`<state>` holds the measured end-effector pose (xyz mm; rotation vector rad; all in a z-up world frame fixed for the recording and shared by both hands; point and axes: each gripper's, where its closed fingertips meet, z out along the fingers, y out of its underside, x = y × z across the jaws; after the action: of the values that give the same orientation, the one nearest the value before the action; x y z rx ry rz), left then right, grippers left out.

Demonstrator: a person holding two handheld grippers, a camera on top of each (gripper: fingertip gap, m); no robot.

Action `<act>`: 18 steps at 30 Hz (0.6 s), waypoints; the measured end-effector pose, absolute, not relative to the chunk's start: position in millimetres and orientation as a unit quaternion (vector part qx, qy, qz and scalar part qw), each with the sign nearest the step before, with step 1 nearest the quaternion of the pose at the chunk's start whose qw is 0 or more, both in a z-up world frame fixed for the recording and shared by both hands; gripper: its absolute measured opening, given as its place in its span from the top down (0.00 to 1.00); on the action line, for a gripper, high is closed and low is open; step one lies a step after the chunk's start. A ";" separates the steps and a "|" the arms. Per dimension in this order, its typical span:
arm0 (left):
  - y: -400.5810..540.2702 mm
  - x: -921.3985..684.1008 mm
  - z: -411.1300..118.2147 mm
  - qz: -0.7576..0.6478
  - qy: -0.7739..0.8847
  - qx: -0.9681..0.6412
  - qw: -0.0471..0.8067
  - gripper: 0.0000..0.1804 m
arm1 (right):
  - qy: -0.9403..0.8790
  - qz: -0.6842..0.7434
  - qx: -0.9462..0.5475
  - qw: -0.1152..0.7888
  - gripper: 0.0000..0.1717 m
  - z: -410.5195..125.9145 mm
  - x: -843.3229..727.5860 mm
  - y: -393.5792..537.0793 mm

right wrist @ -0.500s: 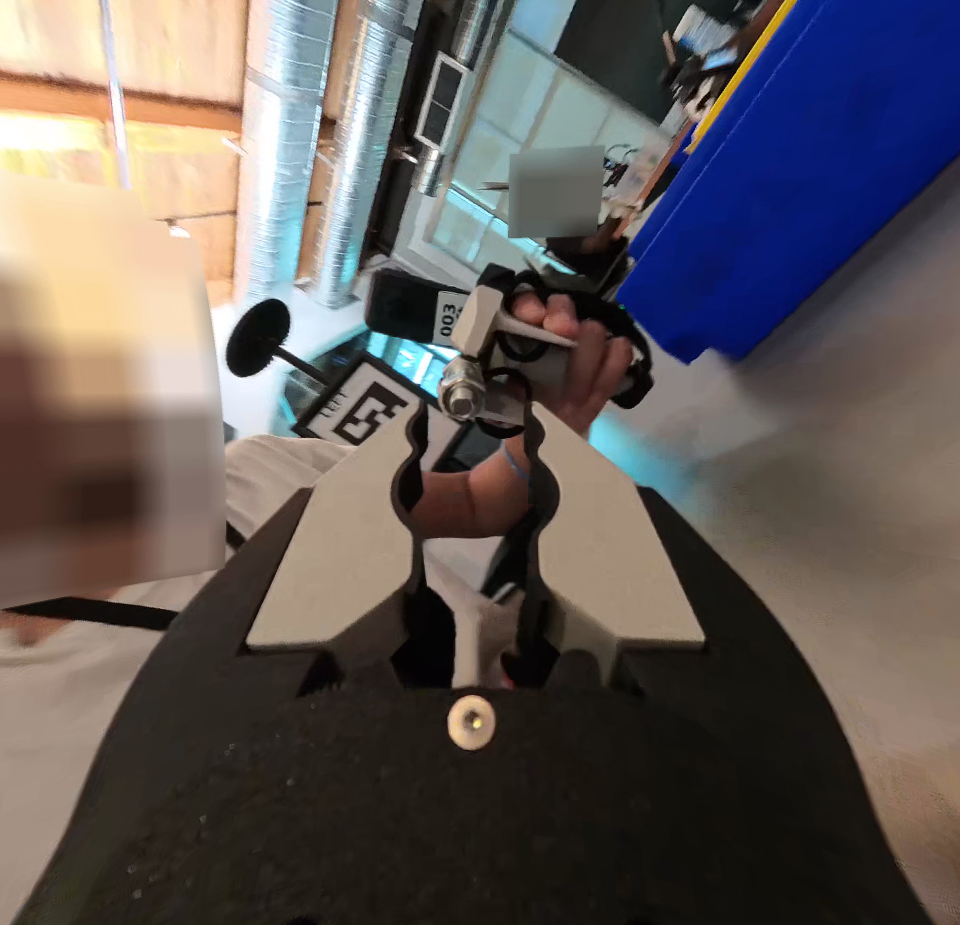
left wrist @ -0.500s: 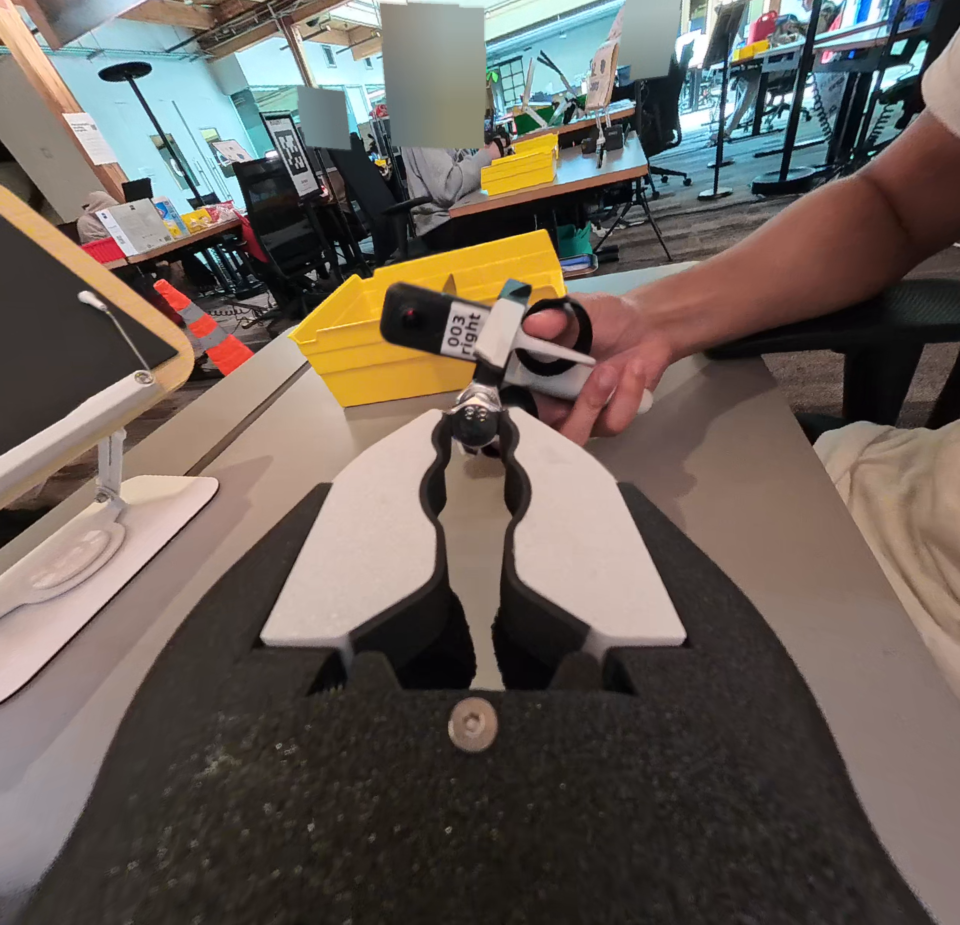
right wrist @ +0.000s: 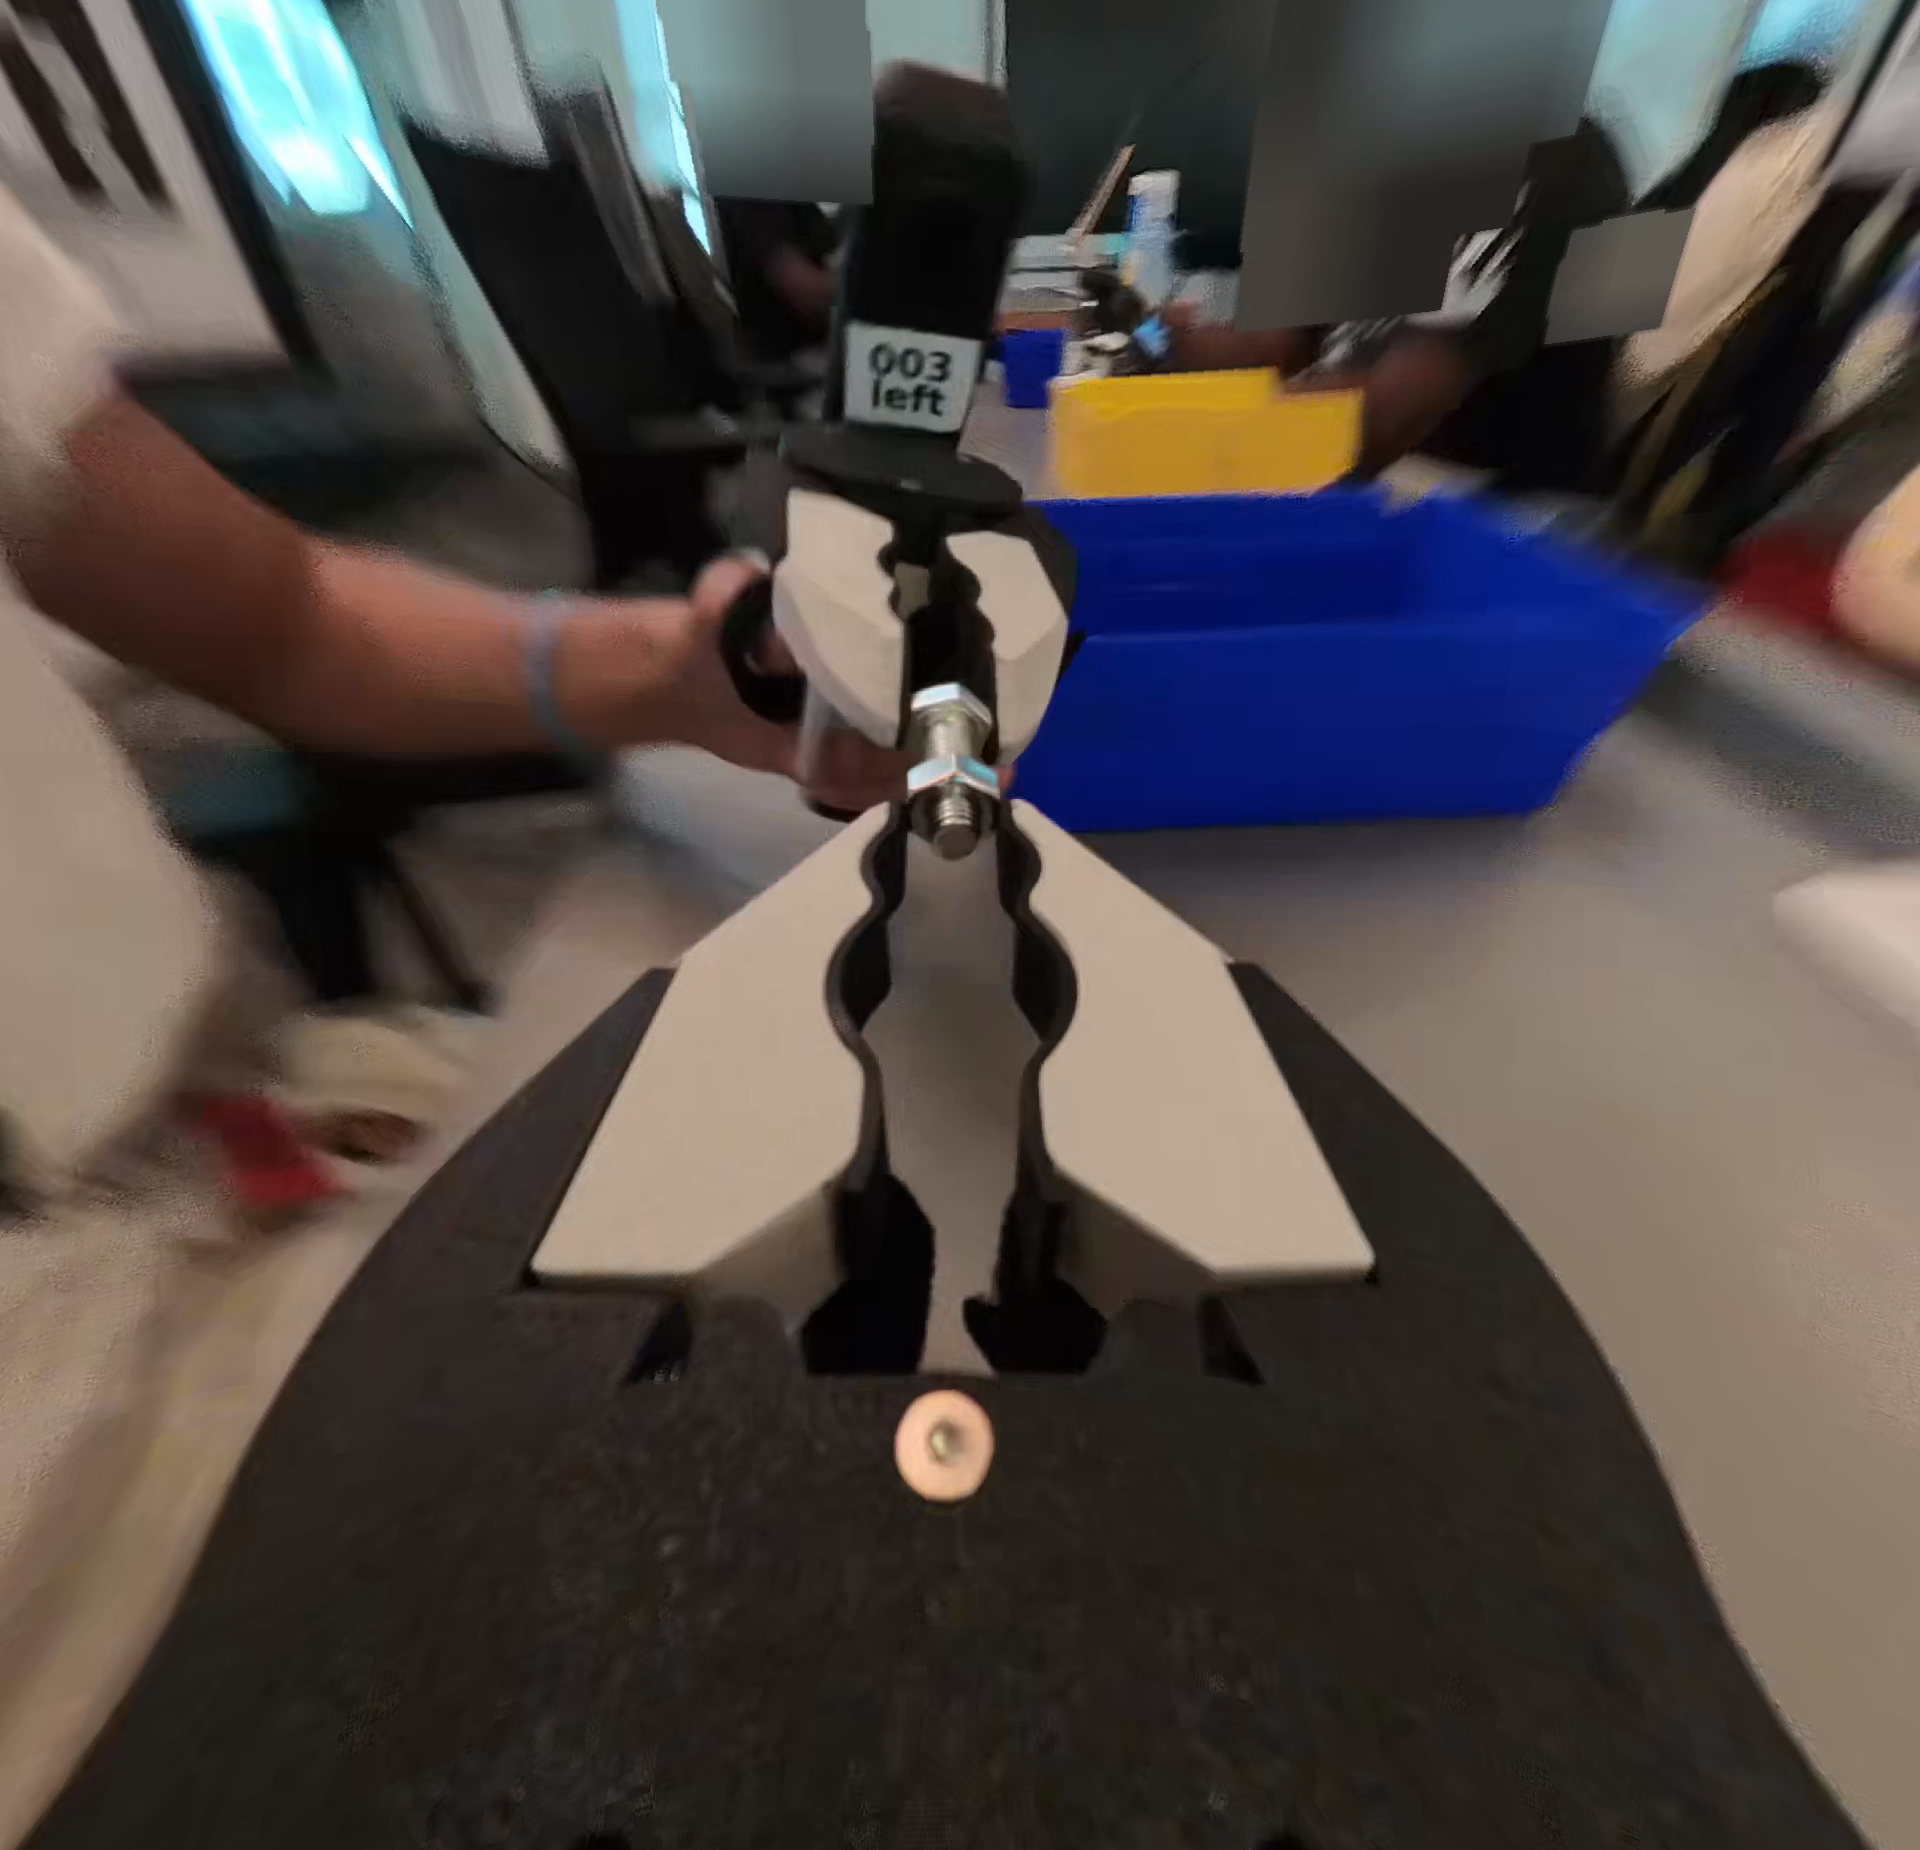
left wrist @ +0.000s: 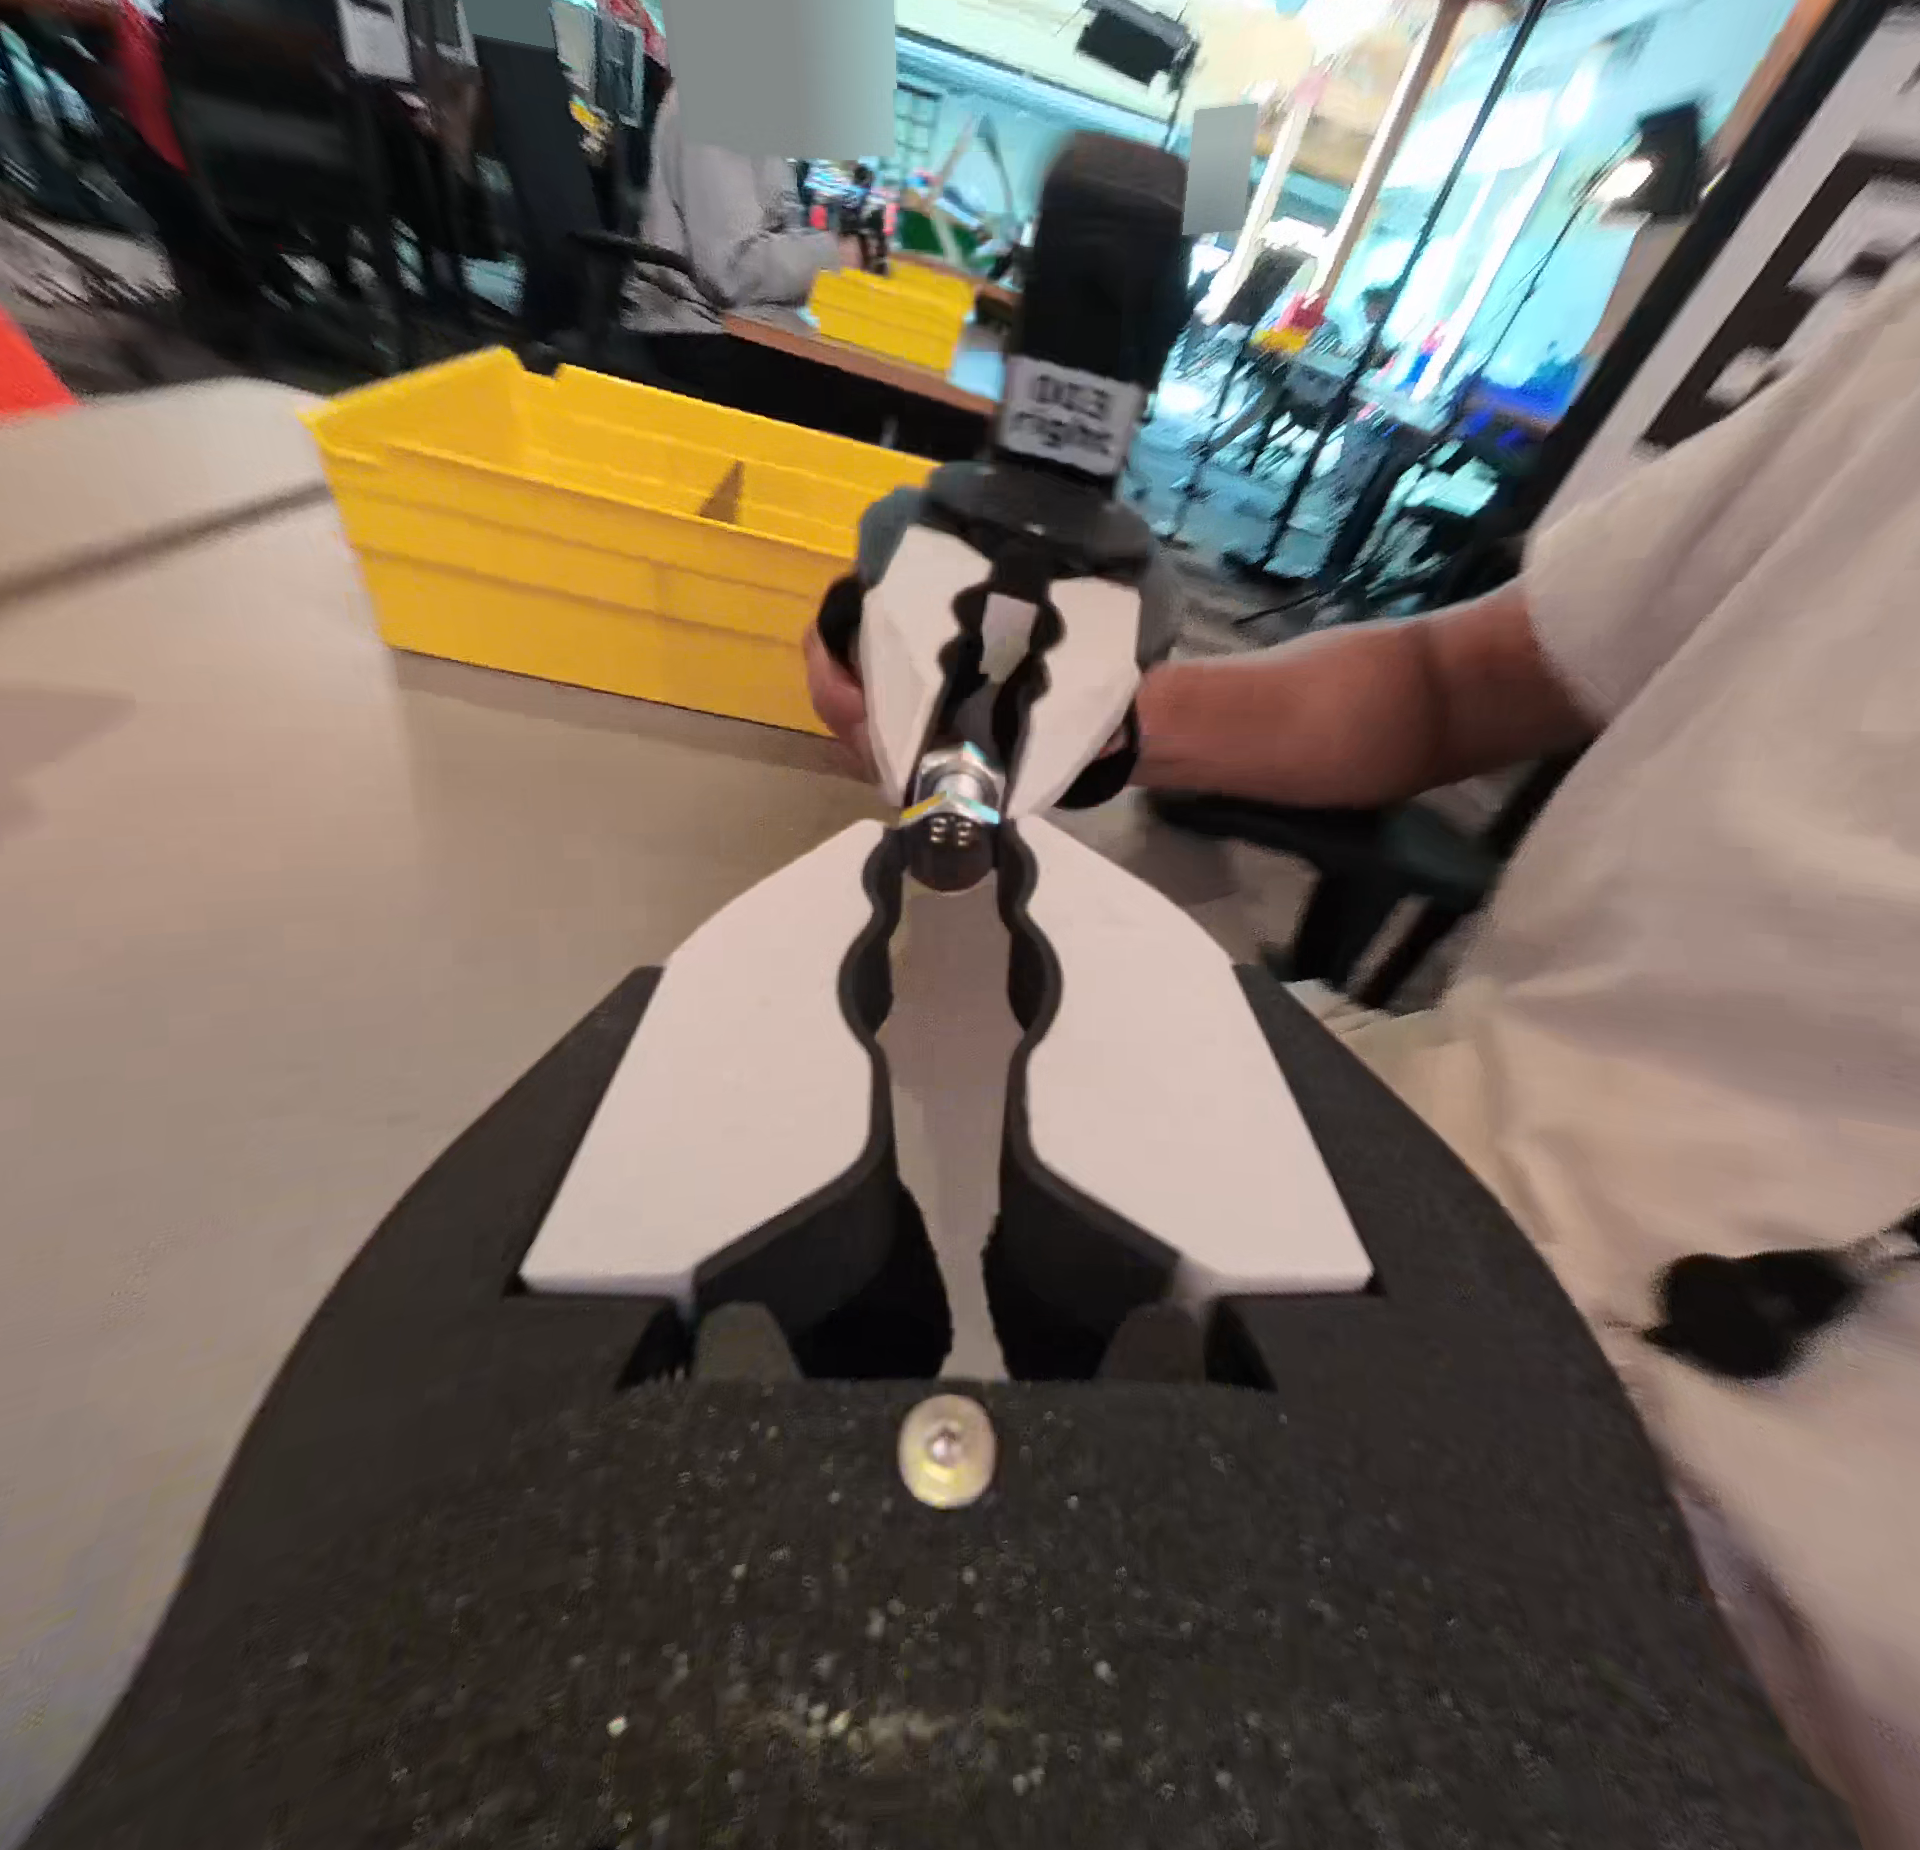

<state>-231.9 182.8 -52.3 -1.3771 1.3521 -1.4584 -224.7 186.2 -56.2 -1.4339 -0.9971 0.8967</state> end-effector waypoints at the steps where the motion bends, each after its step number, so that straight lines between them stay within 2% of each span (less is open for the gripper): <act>1: 180.9 -232.3 -50.2 -0.585 0.511 -0.536 0.331 0.91 | -0.464 0.290 -0.584 0.599 0.90 -54.3 -224.6 185.3; 3: 179.6 -232.1 -49.8 -0.596 0.504 -0.537 0.320 0.91 | -0.528 0.096 -0.532 0.655 0.90 -54.2 -222.8 186.4; 6: 178.5 -231.6 -50.7 -0.592 0.507 -0.540 0.318 0.91 | -0.572 -0.204 -0.390 0.692 0.90 -51.8 -220.5 187.0; 8: 179.8 -231.8 -52.2 -0.591 0.505 -0.543 0.317 0.91 | -0.574 -0.340 -0.305 0.680 0.90 -51.9 -220.0 188.1; 9: 180.2 -232.3 -51.7 -0.594 0.503 -0.542 0.316 0.91 | -0.568 -0.362 -0.284 0.682 0.90 -50.5 -220.9 188.1; 11: 182.7 -233.2 -48.5 -0.600 0.494 -0.541 0.321 0.91 | -0.553 -0.344 -0.291 0.700 0.88 -46.8 -219.6 188.7; 14: 190.1 -235.7 -46.6 -0.589 0.491 -0.540 0.347 0.91 | -0.531 -0.231 -0.380 0.721 0.79 -47.1 -214.7 193.1; 18: 201.2 -239.2 -44.3 -0.558 0.495 -0.531 0.402 0.91 | -0.447 0.068 -0.605 0.656 0.73 -72.8 -213.6 212.3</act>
<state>-239.2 201.2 -44.3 -1.3428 1.2505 -1.4112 -213.6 212.3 -72.8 -1.3707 -1.0134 0.1551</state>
